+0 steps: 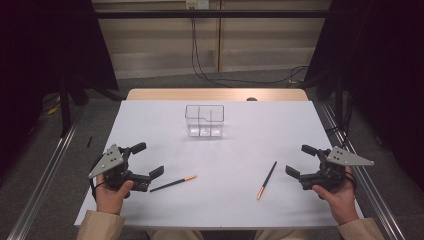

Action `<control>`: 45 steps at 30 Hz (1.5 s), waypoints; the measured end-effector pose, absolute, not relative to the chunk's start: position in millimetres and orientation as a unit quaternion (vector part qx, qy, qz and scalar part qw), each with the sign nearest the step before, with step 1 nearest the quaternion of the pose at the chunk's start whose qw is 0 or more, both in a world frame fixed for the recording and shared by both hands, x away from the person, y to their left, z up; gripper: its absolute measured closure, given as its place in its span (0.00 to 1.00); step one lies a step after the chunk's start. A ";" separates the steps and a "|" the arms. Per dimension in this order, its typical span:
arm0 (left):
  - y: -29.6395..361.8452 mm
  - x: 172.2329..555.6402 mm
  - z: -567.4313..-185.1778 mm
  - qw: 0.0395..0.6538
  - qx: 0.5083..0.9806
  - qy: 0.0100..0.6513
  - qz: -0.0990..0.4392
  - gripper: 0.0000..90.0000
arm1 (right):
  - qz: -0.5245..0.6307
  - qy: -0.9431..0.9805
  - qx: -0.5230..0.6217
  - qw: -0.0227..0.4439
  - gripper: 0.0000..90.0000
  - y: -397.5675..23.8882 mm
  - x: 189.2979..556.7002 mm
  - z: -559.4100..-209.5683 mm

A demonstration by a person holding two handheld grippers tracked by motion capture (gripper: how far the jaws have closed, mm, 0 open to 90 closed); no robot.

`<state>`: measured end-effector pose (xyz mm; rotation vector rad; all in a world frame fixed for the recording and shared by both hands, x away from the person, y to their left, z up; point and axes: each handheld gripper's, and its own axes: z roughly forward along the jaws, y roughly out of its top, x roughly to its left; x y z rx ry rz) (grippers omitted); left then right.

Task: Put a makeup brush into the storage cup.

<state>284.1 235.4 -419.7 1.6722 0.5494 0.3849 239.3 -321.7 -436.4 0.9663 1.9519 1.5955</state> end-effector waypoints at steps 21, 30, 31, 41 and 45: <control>209.5 303.3 -415.8 0.634 0.724 0.221 0.158 0.00 | 0.573 0.705 0.351 0.228 0.00 -326.1 232.4 -435.1; 201.4 310.1 -413.7 0.641 0.721 0.211 0.159 0.00 | 0.573 0.703 0.353 0.230 0.00 -327.7 230.9 -434.9; 200.4 310.3 -414.0 0.640 0.722 0.214 0.156 0.00 | 0.573 0.703 0.353 0.230 0.00 -327.7 230.9 -434.9; 194.8 313.6 -415.7 0.626 0.734 0.216 0.150 0.00 | 0.574 0.704 0.350 0.228 0.00 -326.0 232.4 -435.4; 192.4 314.9 -415.6 0.616 0.742 0.219 0.147 0.00 | 0.573 0.706 0.349 0.226 0.00 -325.9 232.9 -435.6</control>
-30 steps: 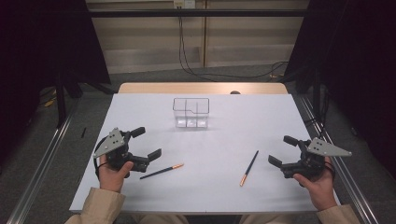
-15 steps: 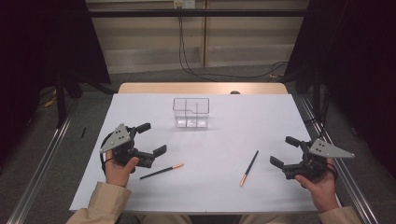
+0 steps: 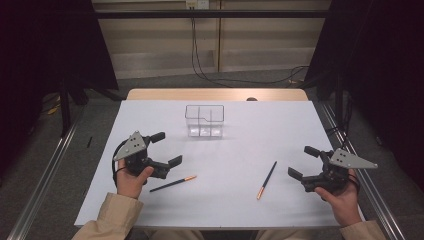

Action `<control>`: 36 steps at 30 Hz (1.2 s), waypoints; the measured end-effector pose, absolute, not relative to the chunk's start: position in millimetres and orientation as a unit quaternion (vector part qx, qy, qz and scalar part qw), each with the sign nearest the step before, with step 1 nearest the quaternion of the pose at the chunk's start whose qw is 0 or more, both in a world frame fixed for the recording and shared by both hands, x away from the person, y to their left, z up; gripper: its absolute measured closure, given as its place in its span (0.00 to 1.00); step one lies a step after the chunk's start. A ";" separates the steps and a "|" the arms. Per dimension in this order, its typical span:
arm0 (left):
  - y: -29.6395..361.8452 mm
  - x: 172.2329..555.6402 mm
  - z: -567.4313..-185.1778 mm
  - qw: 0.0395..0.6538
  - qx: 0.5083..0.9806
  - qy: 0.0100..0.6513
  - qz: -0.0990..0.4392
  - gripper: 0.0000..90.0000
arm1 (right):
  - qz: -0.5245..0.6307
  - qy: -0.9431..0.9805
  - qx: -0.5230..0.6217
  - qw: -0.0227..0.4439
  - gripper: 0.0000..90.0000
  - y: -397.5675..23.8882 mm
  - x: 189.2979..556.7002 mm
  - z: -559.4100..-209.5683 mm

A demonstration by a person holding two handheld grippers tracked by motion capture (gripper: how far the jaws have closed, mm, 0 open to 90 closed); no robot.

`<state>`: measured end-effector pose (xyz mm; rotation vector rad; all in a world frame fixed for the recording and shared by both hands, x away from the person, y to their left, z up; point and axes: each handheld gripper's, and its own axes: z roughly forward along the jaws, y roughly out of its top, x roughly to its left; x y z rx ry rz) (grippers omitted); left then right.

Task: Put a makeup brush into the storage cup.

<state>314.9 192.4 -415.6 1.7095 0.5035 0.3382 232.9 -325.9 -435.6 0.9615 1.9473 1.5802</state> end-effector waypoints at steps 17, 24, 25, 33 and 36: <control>179.1 325.1 -419.2 0.535 0.804 0.237 0.106 0.00 | 0.575 0.708 0.346 0.220 0.00 -324.5 234.0 -436.3; 173.8 328.1 -421.7 0.479 0.841 0.238 0.081 0.00 | 0.575 0.709 0.346 0.219 0.00 -324.0 234.2 -436.5; 173.8 328.1 -421.7 0.479 0.841 0.238 0.081 0.00 | 0.575 0.709 0.346 0.219 0.00 -324.0 234.2 -436.5; 171.0 333.9 -415.8 0.418 0.874 0.239 0.060 0.00 | 0.574 0.711 0.344 0.219 0.00 -323.6 234.3 -436.3; 169.0 335.4 -416.0 0.396 0.885 0.237 0.052 0.00 | 0.574 0.711 0.344 0.218 0.00 -323.1 234.6 -436.6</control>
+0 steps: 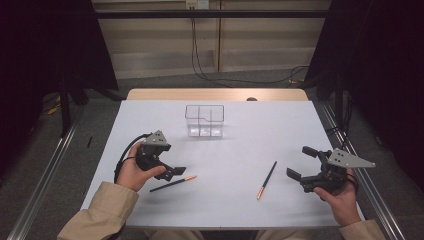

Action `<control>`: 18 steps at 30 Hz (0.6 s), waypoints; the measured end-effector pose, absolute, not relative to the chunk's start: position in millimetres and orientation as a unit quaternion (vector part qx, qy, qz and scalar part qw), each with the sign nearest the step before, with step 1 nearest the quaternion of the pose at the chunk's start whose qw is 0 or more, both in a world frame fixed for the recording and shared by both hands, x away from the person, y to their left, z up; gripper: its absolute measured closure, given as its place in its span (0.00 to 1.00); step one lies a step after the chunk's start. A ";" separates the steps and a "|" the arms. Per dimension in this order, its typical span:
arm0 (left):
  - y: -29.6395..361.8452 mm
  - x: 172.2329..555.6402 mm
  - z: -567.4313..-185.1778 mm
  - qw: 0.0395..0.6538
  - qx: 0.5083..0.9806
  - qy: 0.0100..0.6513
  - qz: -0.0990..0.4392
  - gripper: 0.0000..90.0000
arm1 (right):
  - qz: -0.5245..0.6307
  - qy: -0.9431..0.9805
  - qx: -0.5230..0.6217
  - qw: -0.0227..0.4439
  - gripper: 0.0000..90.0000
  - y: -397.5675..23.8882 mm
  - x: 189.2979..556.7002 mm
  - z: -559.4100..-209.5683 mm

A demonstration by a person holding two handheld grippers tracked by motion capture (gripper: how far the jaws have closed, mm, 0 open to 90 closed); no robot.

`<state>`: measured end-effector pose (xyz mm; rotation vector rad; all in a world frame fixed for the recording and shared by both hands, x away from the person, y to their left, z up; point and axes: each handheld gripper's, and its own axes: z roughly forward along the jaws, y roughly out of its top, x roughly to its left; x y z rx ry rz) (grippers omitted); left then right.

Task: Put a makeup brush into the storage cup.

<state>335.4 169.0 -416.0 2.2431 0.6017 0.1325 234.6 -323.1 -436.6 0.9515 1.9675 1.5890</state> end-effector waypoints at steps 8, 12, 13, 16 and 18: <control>160.7 336.6 -417.1 0.347 0.910 0.226 0.032 0.00 | 0.572 0.712 0.344 0.217 0.00 -322.9 234.5 -436.5; 157.6 339.2 -418.6 0.314 0.922 0.224 0.029 0.00 | 0.572 0.713 0.343 0.216 0.00 -322.8 234.7 -436.4; 156.8 339.7 -419.1 0.307 0.924 0.226 0.028 0.00 | 0.572 0.713 0.343 0.218 0.00 -322.6 234.5 -436.4; 154.1 340.5 -419.2 0.290 0.930 0.225 0.026 0.00 | 0.572 0.713 0.341 0.218 0.00 -322.2 234.4 -436.2; 151.6 340.3 -419.2 0.278 0.935 0.218 0.023 0.00 | 0.572 0.714 0.340 0.218 0.00 -322.3 234.4 -436.1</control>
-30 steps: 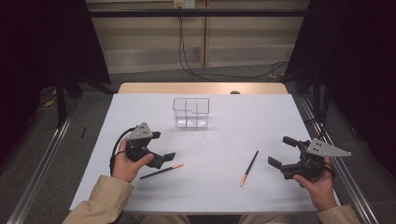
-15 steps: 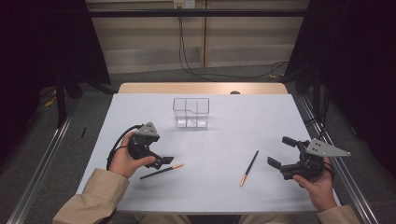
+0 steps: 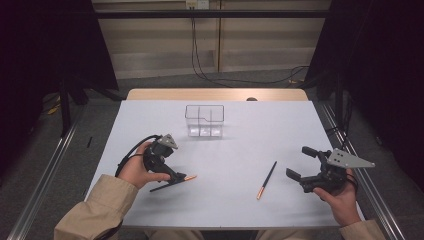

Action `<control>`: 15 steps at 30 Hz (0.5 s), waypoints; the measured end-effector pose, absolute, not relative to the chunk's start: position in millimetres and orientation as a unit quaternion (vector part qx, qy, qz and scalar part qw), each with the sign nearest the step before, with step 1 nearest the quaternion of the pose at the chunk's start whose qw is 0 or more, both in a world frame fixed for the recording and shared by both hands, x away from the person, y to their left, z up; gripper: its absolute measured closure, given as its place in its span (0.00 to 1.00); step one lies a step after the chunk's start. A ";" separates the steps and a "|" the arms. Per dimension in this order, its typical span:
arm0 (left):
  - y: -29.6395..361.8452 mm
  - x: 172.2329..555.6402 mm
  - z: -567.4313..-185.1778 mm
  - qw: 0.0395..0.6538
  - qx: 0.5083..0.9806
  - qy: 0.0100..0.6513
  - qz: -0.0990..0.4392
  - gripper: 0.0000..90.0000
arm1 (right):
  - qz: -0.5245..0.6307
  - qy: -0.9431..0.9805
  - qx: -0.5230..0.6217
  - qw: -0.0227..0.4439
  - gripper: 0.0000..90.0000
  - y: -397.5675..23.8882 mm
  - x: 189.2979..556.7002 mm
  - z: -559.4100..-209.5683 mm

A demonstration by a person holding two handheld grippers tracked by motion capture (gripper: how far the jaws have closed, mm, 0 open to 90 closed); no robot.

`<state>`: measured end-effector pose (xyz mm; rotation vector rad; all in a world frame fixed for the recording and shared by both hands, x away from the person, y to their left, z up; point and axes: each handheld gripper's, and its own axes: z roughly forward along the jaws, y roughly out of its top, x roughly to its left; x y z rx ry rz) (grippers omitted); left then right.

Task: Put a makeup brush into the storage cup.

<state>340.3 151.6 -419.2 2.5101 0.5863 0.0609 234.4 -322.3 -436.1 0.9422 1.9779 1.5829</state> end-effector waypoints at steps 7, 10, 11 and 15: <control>143.9 340.9 -420.4 0.231 0.948 0.219 0.005 0.01 | 0.571 0.714 0.342 0.217 0.00 -322.5 234.5 -436.4; 141.1 342.1 -420.5 0.211 0.953 0.216 0.001 0.02 | 0.570 0.715 0.343 0.216 0.00 -322.4 234.9 -436.7; 140.2 342.2 -420.8 0.204 0.955 0.216 -0.003 0.02 | 0.571 0.715 0.342 0.215 0.00 -322.4 235.0 -436.8; 137.2 343.6 -421.8 0.184 0.960 0.210 -0.007 0.05 | 0.570 0.715 0.342 0.215 0.00 -322.6 234.6 -436.5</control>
